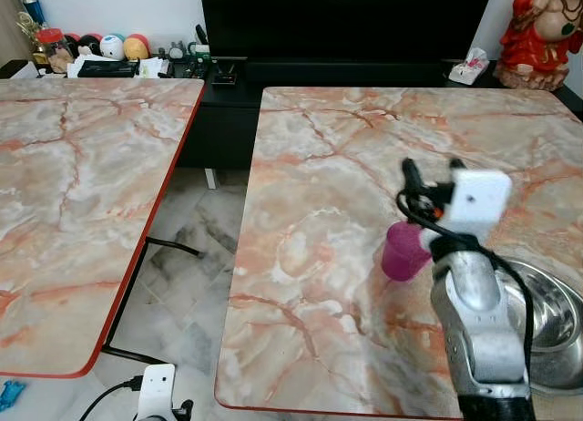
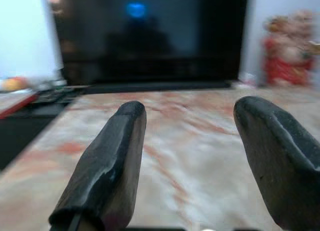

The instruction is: Setting the table

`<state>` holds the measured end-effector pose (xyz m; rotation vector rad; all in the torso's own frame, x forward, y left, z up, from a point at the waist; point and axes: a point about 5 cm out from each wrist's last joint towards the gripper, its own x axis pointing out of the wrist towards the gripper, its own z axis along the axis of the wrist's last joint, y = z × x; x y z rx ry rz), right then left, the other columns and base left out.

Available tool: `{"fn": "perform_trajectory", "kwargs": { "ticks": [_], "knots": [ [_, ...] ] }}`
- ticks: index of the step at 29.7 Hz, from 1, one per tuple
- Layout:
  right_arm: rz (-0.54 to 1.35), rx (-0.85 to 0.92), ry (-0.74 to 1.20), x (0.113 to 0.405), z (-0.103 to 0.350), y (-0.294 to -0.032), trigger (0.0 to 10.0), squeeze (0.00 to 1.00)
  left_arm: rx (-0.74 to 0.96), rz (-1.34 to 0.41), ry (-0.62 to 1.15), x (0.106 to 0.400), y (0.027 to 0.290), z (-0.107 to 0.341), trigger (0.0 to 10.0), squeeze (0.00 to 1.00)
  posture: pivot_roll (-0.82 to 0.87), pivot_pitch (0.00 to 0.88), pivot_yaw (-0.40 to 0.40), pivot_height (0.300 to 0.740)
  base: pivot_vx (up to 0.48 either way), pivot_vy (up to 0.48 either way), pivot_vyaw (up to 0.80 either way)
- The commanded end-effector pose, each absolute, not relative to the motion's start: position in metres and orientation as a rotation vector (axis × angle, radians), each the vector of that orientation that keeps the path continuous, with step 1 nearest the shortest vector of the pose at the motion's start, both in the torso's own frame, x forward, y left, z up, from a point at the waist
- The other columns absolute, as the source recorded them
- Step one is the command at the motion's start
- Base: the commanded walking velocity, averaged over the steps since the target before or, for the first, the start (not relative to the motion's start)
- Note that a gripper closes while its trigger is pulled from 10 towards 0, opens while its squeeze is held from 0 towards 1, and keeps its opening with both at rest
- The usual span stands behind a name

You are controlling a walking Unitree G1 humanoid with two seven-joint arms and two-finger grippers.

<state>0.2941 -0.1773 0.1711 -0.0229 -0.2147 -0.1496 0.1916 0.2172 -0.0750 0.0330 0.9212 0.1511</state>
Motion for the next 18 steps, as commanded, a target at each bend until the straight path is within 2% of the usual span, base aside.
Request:
{"fn": "perform_trajectory", "kwargs": {
  "ticks": [1, 18],
  "knots": [
    [-0.176, -0.024, -0.236, 0.292, 0.165, -0.182, 10.0, 0.0, 0.052, 0.159, 0.945, 0.184, 0.221, -0.078, 10.0, 0.0, -0.04, 0.002, 0.004, 0.74, 0.0, 0.0, 0.0],
    [-0.149, 0.015, -0.357, 0.301, 0.168, -0.176, 10.0, 0.0, 0.041, 0.166, 0.955, 0.181, 0.219, -0.08, 10.0, 0.0, -0.03, 0.0, -0.005, 0.74, 0.0, 0.017, 0.0]
  ]
}}
